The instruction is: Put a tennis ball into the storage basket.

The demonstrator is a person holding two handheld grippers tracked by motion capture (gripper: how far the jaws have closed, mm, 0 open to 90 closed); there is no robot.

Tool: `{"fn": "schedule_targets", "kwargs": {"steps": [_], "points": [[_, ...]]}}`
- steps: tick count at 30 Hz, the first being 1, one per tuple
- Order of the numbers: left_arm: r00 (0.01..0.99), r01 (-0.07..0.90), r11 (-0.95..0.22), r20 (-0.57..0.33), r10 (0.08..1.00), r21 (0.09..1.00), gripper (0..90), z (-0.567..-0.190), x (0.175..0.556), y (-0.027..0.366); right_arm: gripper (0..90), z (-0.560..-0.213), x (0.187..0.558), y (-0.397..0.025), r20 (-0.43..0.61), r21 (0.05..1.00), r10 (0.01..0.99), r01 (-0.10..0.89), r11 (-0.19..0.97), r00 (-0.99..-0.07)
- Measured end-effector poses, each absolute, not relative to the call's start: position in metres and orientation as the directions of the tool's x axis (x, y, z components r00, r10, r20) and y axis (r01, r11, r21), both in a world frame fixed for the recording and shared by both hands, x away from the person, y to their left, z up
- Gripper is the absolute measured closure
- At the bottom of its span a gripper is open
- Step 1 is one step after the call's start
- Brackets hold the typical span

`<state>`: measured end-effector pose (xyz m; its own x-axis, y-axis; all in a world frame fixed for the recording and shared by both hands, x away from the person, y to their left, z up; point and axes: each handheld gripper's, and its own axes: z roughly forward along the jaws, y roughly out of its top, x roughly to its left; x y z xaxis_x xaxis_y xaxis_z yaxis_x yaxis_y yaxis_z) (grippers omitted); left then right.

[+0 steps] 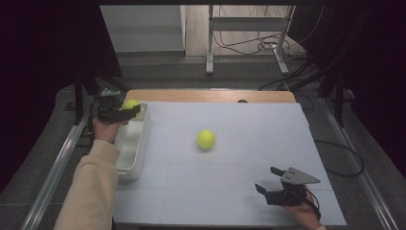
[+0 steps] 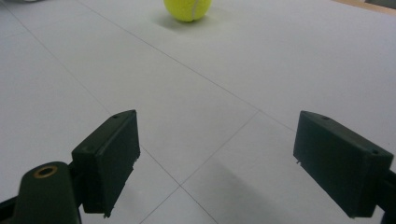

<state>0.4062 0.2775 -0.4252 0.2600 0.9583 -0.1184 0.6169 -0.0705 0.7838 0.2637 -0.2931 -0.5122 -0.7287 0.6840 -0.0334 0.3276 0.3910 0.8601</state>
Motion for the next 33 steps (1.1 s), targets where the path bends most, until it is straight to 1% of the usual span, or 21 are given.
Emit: {"fn": "schedule_targets", "kwargs": {"steps": [13, 20, 33], "points": [[0.257, 0.661, -0.090, -0.112, 0.960, 0.745, 27.1, -0.434, 0.411, 0.277, 15.0, -0.512, 0.264, -0.293, -0.037, 0.857, 0.685, 0.329, 0.396, -0.728], [0.258, 0.696, -0.111, -0.103, 0.961, 0.710, 27.0, -0.442, 0.416, 0.275, 15.1, -0.512, 0.264, -0.293, -0.038, 0.856, 0.684, 0.329, 0.398, -0.729], [0.257, 0.706, -0.123, -0.091, 0.962, 0.697, 26.9, -0.443, 0.417, 0.272, 15.0, -0.512, 0.264, -0.293, -0.040, 0.855, 0.683, 0.329, 0.402, -0.729]]}}
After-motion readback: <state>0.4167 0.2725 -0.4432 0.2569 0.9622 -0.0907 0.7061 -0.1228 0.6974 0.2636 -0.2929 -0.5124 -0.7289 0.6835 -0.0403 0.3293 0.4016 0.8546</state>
